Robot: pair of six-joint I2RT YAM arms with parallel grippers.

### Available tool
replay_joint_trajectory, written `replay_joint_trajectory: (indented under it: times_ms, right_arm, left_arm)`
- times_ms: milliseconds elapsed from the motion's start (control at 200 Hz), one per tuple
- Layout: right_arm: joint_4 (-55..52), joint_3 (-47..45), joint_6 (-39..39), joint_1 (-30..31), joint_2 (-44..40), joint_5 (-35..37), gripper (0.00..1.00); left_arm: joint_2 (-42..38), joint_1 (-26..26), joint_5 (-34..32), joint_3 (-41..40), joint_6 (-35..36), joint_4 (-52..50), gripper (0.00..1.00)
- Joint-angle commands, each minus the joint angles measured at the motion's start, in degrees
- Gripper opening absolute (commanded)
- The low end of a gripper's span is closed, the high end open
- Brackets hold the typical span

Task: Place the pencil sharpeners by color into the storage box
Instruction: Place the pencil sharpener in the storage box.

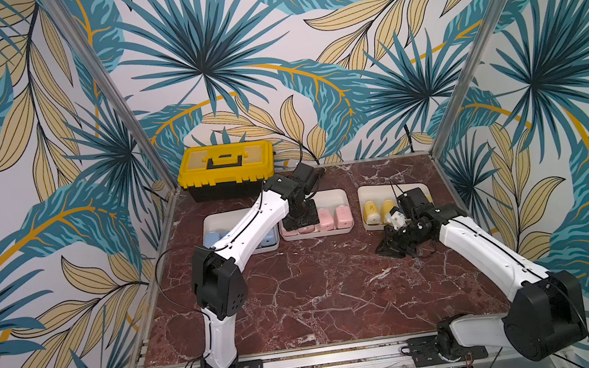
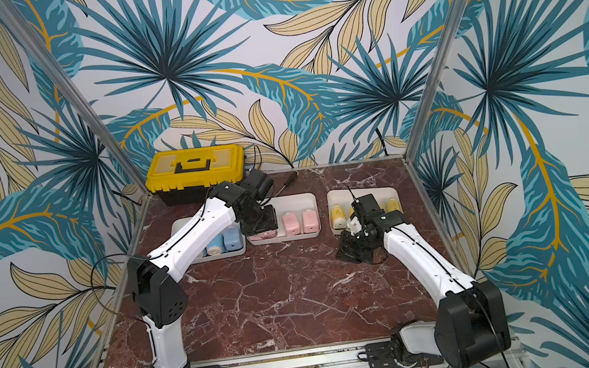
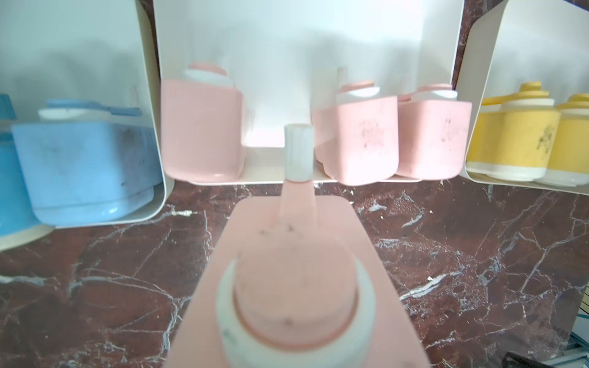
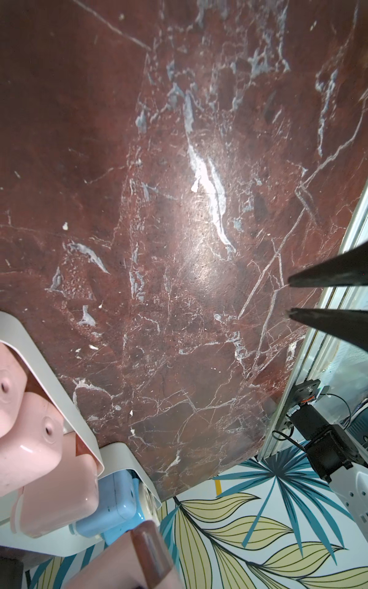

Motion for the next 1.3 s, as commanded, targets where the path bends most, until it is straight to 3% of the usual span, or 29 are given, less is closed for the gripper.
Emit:
replay_joint_trajectory:
  times_ms: [0, 365, 1297]
  right_arm:
    - [-0.4, 0.4, 1.6, 0.2, -1.3, 1.9, 0.17]
    - [-0.4, -2.1, 3.6, 0.2, -3.9, 3.0, 0.17]
    - [2.9, -8.0, 6.2, 0.2, -7.0, 2.6, 0.17]
  left_arm:
    - [3.9, 1.1, 0.1, 5.7, 7.3, -1.3, 0.40]
    - [13.1, 4.8, 3.0, 15.2, 13.8, -1.5, 0.40]
    - [23.3, 3.9, 9.2, 20.2, 15.4, -1.9, 0.39]
